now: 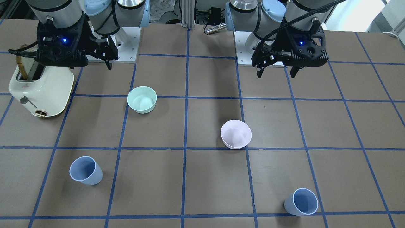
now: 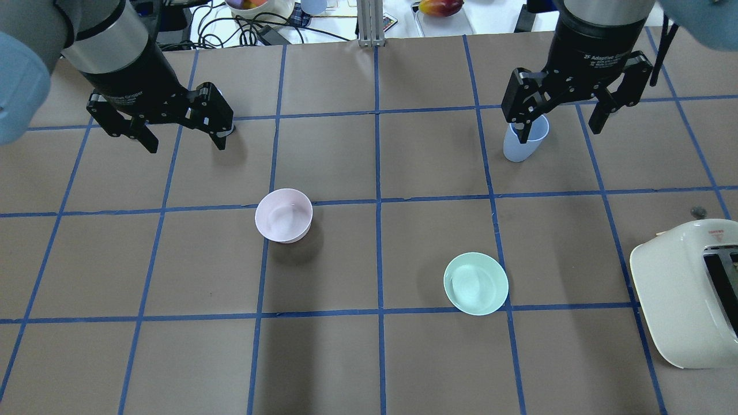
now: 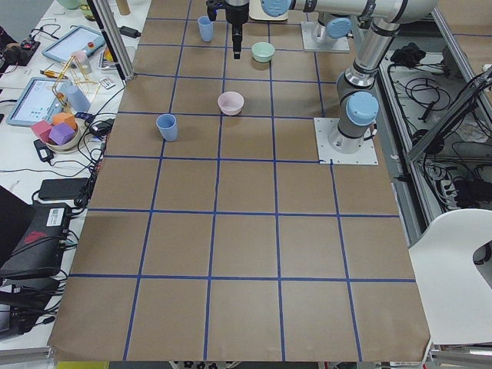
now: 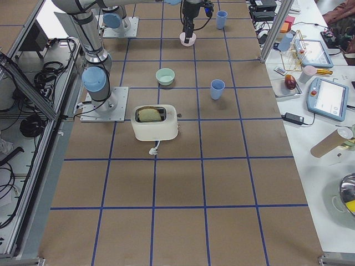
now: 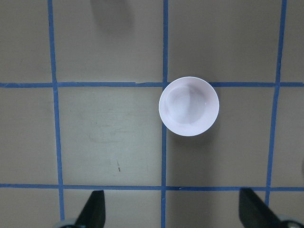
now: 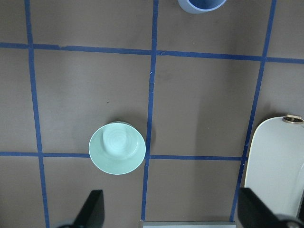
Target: Stack blue cups with both arms
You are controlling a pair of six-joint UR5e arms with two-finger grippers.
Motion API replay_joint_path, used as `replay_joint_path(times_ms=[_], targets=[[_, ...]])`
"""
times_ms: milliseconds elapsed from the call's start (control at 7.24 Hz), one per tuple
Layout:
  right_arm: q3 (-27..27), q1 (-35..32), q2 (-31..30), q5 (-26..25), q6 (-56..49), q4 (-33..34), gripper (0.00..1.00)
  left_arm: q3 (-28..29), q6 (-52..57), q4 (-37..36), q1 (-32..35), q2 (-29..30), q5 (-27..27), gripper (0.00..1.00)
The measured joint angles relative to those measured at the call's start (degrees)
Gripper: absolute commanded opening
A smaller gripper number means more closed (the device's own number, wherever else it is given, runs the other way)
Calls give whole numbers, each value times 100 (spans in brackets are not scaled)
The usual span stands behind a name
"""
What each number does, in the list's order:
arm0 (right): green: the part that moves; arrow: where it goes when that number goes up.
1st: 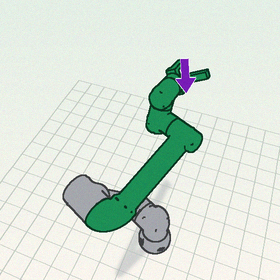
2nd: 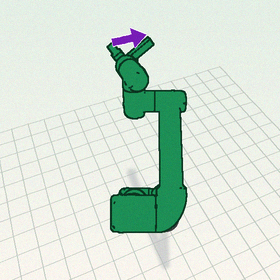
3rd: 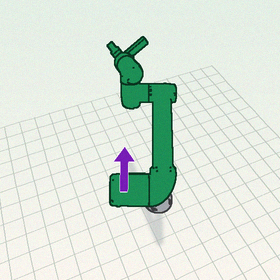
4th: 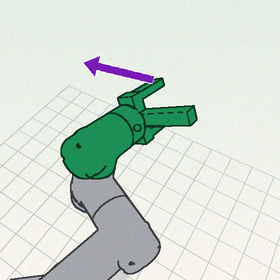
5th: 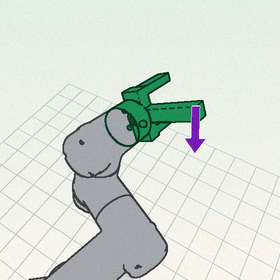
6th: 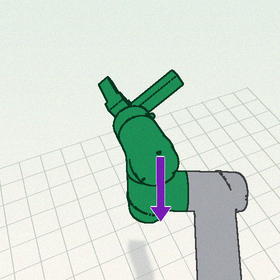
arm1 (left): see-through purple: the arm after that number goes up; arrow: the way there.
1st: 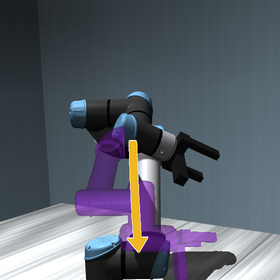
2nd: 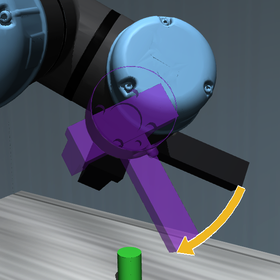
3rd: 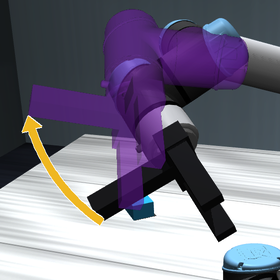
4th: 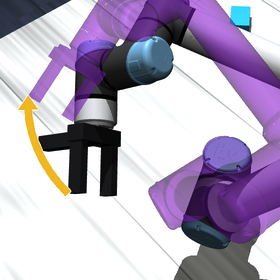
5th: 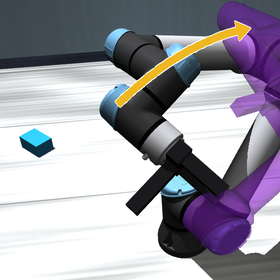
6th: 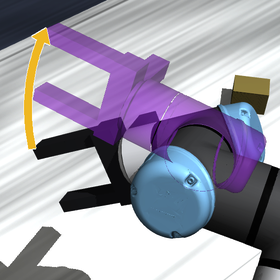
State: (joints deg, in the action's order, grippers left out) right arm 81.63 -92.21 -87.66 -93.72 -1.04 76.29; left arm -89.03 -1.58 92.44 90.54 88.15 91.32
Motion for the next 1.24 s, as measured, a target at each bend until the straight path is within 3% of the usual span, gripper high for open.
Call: replay_joint_path(times_ms=[1244], targets=[[-11,10,-25,113,73,35,100,-27,-9,2,-1,0,0,100]])
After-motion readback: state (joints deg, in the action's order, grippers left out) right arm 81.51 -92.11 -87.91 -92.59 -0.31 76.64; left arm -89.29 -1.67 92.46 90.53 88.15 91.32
